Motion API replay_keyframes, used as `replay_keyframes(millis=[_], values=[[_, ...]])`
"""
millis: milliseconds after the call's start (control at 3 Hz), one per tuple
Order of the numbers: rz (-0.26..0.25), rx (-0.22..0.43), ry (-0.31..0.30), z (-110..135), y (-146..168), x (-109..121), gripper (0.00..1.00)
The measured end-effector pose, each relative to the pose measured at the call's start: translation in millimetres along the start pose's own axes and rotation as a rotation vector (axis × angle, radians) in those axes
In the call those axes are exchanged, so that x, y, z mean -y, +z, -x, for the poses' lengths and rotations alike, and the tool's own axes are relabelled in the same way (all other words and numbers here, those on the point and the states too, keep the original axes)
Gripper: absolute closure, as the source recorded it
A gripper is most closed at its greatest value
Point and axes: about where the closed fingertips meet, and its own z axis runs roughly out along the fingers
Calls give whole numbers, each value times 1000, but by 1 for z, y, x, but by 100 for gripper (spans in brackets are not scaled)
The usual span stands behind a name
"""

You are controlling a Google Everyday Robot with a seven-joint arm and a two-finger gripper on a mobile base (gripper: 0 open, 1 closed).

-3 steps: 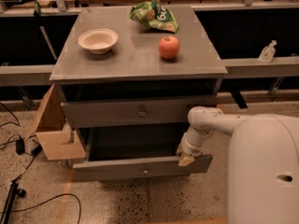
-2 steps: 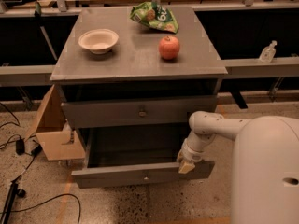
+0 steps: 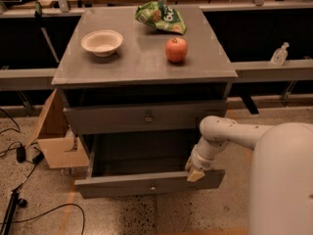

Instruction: Open middle drawer

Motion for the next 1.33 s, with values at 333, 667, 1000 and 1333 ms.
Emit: replay_keyframes(millis=[333,667,1000,1333], values=[[0,0,0,-1,2,0,35],[-57,3,1,2,-24,5,13],[-144,0,10,6,-58,12,0],[-212,44,8,7,-92,8,17]])
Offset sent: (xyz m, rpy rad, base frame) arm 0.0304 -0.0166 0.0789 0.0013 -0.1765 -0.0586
